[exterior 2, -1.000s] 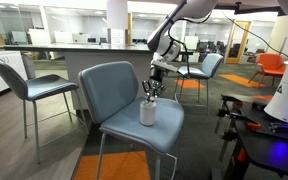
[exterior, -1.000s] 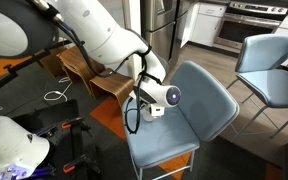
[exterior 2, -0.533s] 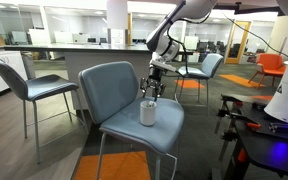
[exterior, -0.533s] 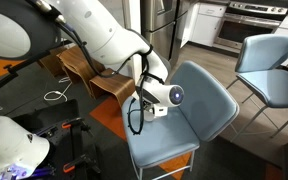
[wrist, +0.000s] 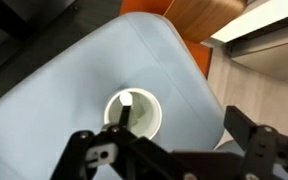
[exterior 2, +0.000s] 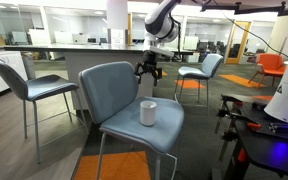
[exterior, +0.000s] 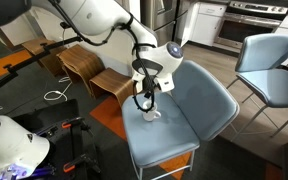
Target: Pick up the marker and put it in the cup
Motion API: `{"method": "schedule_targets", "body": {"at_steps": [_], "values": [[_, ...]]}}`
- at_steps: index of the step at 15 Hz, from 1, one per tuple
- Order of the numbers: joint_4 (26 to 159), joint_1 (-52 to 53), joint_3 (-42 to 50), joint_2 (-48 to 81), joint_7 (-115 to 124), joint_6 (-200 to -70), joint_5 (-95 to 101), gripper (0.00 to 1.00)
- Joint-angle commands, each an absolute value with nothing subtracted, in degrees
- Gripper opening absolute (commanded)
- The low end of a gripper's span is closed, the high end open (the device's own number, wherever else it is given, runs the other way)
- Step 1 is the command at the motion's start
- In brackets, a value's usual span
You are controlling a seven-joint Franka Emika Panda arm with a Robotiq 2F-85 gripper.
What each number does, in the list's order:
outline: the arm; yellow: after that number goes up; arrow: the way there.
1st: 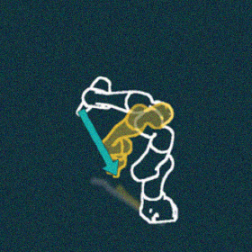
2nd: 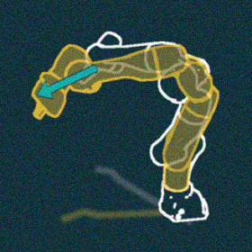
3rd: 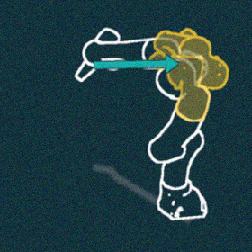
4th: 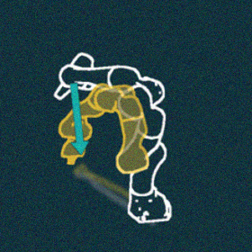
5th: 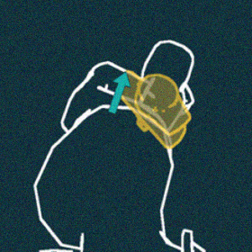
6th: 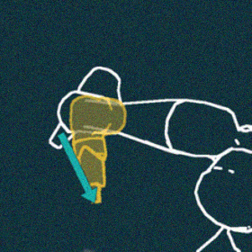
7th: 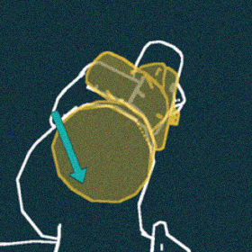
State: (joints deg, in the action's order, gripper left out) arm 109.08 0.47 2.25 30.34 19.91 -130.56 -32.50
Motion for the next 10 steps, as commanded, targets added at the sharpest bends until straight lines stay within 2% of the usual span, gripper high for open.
{"method": "schedule_targets", "body": {"at_steps": [1, 5, 10], "values": [[113.1, 3.56, 3.67, 24.18, 28.56, -130.51, -25.74, 1.0], [116.36, 6.79, 5.99, 19.38, 35.18, -134.24, -12.37, 1.0], [118.91, 4.82, 5.17, 16.09, 33.41, -134.48, -9.88, 1.0]]}}
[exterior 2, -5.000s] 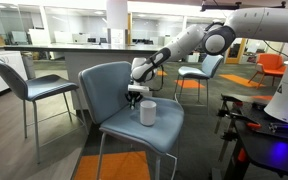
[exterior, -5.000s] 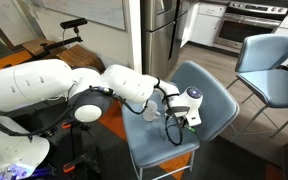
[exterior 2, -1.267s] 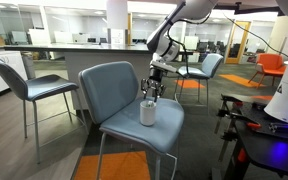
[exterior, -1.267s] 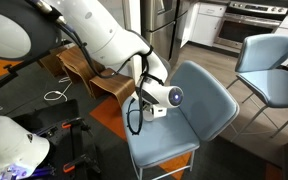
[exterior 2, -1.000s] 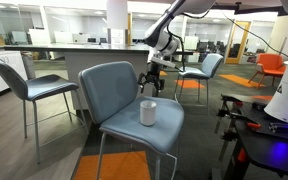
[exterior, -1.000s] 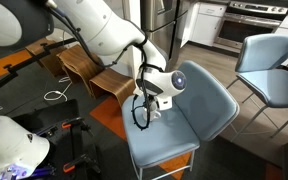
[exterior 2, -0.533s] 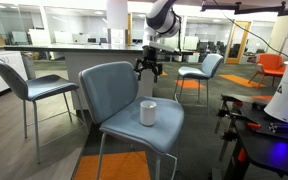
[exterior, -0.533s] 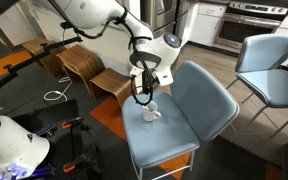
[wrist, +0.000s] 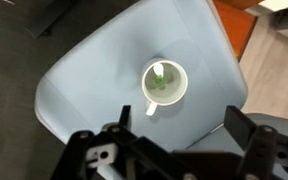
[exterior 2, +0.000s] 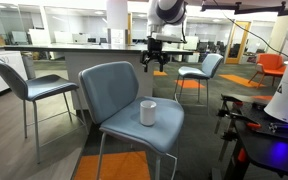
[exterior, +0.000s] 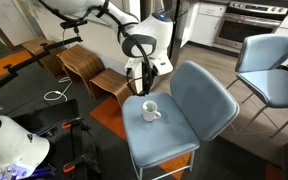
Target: Pick up the marker and put it in the cup
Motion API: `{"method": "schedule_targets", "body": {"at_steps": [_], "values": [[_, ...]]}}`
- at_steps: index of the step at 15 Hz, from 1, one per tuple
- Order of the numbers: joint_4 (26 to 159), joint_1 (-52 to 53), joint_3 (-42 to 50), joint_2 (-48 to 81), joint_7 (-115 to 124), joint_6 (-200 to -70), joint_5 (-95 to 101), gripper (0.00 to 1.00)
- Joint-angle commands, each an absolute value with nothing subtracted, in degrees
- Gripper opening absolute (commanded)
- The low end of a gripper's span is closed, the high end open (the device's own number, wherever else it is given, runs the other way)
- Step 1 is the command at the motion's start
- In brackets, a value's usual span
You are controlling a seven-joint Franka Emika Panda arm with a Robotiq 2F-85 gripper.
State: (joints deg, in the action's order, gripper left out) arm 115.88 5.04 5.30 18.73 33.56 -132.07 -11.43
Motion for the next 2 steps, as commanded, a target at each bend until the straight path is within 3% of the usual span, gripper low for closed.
{"method": "schedule_targets", "body": {"at_steps": [1, 2], "values": [[119.33, 4.64, 5.08, 15.71, 32.84, -134.94, -9.7, 1.0], [119.82, 4.24, 4.79, 15.41, 31.39, -135.51, -10.13, 1.0]]}}
